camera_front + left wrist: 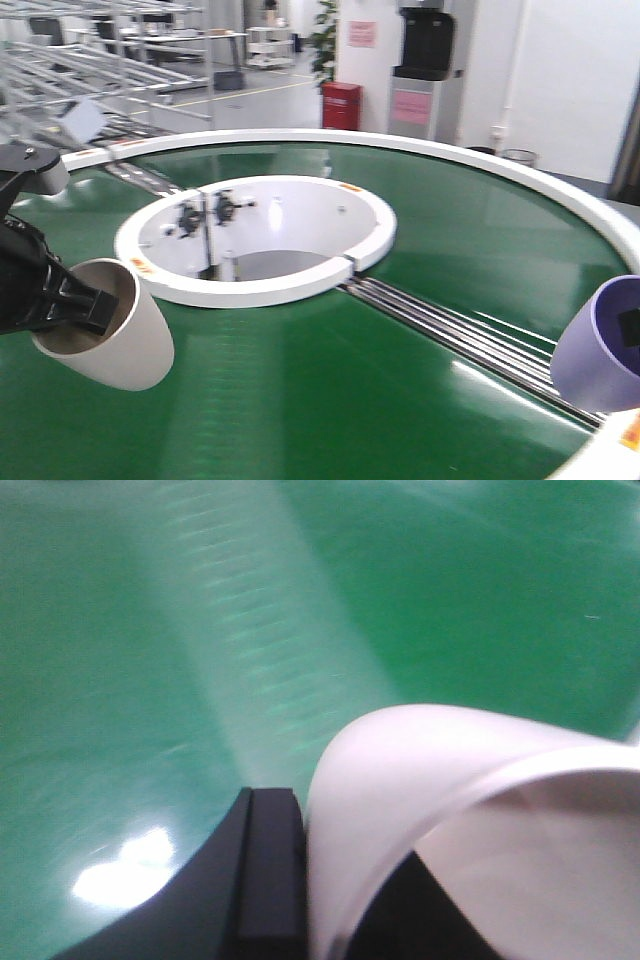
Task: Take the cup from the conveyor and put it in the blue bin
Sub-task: 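Hold both cups raised while the base turns away from the conveyor, then carry both cups while driving to the large blue bin on the cart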
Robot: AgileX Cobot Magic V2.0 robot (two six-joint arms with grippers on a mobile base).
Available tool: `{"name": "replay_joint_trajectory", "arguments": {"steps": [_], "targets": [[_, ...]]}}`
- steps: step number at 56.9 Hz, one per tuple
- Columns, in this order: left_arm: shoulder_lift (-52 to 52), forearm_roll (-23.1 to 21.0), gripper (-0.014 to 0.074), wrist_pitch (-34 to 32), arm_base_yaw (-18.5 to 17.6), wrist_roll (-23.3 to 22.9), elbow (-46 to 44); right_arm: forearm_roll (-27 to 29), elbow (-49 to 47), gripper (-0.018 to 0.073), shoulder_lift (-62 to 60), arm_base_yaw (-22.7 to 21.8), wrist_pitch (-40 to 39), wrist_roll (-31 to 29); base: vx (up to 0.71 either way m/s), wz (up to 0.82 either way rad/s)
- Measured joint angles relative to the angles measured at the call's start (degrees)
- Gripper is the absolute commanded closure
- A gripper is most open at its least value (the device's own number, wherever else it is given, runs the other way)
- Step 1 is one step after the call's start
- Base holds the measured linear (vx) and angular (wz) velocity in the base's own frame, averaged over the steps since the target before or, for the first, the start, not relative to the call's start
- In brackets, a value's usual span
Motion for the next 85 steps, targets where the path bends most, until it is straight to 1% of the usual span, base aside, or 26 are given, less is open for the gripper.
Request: {"name": "replay_joint_trajectory", "arguments": {"steps": [39,85], "targets": [[0.00,-0.17,0.0604,0.07,0.00,0.00,0.00,-0.12,0.00,0.0568,0.00,0.00,0.00,0.00,-0.16,-0.61],[-0.06,0.04,0.0604,0.45,0.00,0.00,0.00,0.03,0.00,0.0568,0.00,0.00,0.00,0.00,-0.04,-0.37]]}}
